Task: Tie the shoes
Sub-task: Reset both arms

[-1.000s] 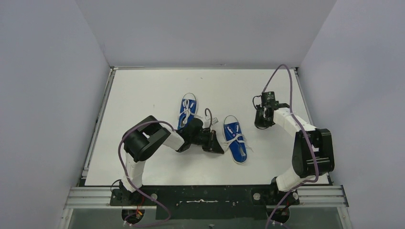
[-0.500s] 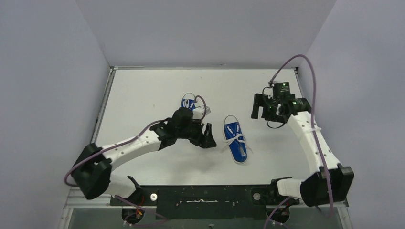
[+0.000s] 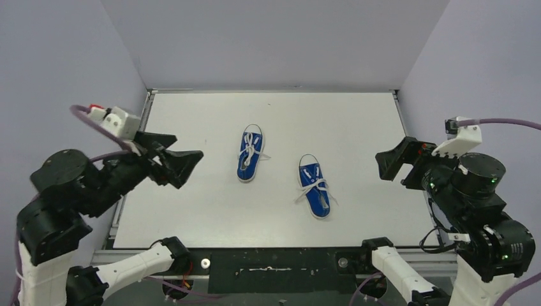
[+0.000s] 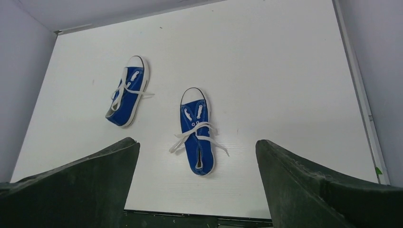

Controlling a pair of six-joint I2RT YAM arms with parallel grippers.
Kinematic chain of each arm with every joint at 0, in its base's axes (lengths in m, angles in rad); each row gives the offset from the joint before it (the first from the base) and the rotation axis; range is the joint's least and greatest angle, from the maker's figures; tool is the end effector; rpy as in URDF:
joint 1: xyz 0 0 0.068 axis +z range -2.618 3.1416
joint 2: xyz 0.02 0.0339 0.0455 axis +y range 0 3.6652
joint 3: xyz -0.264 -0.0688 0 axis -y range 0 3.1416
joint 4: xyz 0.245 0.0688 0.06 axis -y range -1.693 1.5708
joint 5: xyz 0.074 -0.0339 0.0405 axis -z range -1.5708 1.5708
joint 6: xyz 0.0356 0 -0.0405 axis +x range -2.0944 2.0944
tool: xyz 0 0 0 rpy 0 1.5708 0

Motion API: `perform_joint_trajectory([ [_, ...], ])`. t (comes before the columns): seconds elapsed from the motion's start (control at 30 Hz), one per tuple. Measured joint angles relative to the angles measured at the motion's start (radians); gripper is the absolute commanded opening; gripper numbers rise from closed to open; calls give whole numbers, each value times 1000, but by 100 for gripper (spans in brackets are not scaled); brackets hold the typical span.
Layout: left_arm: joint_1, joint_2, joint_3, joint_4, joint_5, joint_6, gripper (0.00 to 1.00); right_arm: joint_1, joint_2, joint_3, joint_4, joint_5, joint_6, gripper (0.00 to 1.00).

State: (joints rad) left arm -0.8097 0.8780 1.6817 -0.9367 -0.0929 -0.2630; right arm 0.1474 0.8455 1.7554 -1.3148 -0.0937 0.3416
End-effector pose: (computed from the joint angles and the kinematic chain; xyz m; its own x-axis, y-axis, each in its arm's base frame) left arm 0.0622 -0.0605 0.5202 -0.2593 -0.1031 -0.9603 0.6112 0.7524 -0.2458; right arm 0.0475 0.0104 0.4982 -0.4446 0.2712 -0.8537 -0.0874 0.9354 0.3426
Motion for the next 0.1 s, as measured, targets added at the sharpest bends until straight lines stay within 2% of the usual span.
perform_joint_trajectory([
  [0.1, 0, -41, 89, -90, -84, 24, 89, 0, -6, 63, -41, -1, 7, 100],
])
